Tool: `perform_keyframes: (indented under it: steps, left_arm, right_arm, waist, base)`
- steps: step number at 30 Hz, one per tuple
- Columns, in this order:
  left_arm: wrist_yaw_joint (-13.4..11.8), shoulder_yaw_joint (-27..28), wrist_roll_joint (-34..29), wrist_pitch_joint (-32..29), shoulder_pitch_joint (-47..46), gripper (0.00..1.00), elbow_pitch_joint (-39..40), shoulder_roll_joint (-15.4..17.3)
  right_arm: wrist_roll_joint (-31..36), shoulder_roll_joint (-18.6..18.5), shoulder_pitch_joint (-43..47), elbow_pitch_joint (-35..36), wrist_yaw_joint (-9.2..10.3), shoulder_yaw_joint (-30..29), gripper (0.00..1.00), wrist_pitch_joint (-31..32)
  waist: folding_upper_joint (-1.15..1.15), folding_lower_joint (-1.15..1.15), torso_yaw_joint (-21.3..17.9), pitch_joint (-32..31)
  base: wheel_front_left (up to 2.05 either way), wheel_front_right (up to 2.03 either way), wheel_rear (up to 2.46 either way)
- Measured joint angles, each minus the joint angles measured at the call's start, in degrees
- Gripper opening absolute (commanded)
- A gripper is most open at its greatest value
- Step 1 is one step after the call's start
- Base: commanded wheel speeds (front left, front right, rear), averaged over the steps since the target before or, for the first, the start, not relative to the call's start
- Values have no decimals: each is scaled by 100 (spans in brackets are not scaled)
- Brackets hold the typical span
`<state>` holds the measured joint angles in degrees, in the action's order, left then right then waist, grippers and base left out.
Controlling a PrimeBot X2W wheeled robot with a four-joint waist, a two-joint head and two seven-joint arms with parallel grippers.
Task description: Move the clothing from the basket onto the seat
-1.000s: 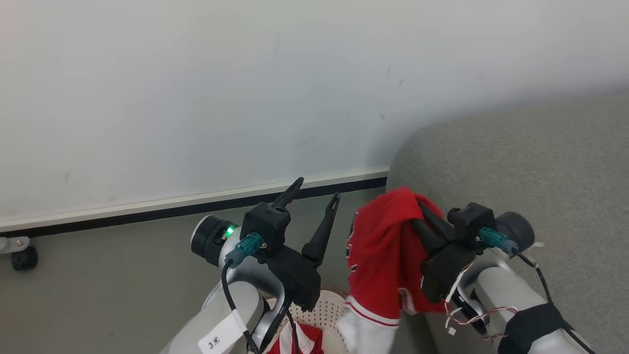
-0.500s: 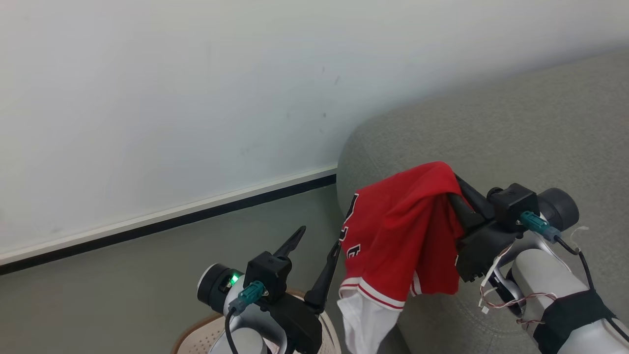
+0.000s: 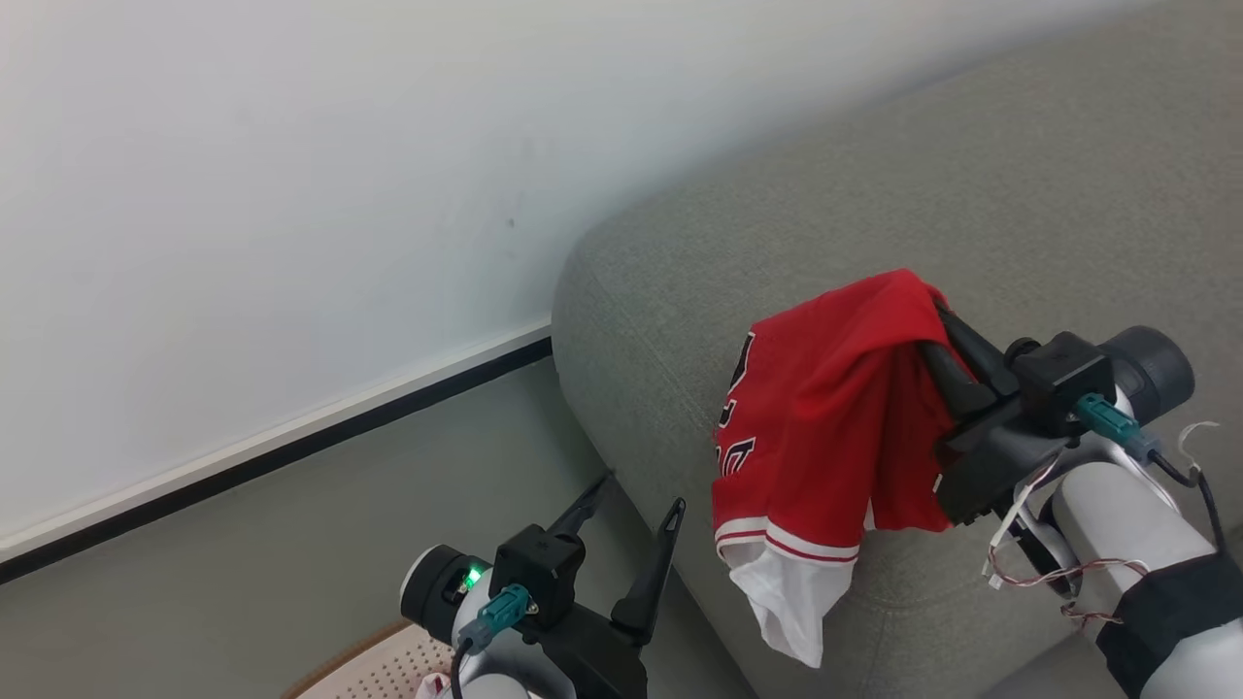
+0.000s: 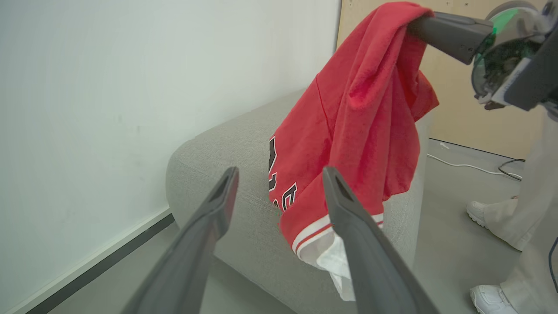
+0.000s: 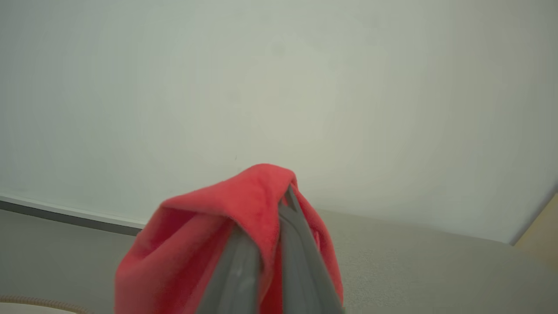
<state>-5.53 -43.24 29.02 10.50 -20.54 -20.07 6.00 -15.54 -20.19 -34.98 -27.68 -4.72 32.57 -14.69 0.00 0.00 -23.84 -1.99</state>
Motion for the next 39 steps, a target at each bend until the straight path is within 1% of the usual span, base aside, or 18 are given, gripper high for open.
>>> perform_keyframes:
  steps: [3,6,10,13,17,18,25,29,37,39]
  left_arm:
    - [-1,-29,-4,19,-2,100,1,-19]
    - [1,-76,-36,19,-17,100,1,-55]
    - [1,-121,-55,18,-48,100,10,-57]
    - [1,-133,-98,-16,-88,100,77,-43]
    - [0,-142,-149,-62,-167,100,197,79]
    - [-1,-141,-202,-97,-203,100,272,149]
    - [-2,-99,-401,-222,-466,100,597,381]
    - [-2,-82,-472,-320,-627,100,789,514]
    - [-8,15,-602,-490,-932,100,1201,757]
    - [-9,36,-613,-506,-965,100,1244,797]
  right_arm:
    - [-1,-124,3,79,1,-56,0,-1]
    - [-2,-236,3,135,18,-120,0,2]
    - [-44,-333,-2,247,18,-261,0,45]
    - [-210,-432,-158,261,16,-439,0,57]
    - [-455,-531,-658,313,9,-802,0,124]
    - [-567,-583,-928,319,9,-916,0,220]
    - [-522,-902,-2002,107,10,-1188,0,503]
    - [-550,-1005,-2515,-142,26,-1428,0,616]
    - [-648,-1082,-3170,-623,223,-1723,0,814]
    - [-662,-1082,-3250,-660,227,-1742,0,814]
  waist:
    - [0,0,-135,74]
    - [0,0,-190,185]
    - [0,0,-176,334]
    - [0,0,-111,450]
    - [0,0,10,643]
    - [0,0,76,762]
    - [0,1,347,1249]
    - [0,1,519,1557]
    - [1,1,811,2230]
    - [1,1,837,2320]
  base:
    - [0,0,0]
    - [0,0,0]
    - [0,0,0]
    - [0,0,0]
    - [0,0,0]
    - [0,0,0]
    - [0,0,0]
    - [0,0,0]
    - [0,0,0]
    - [0,0,0]
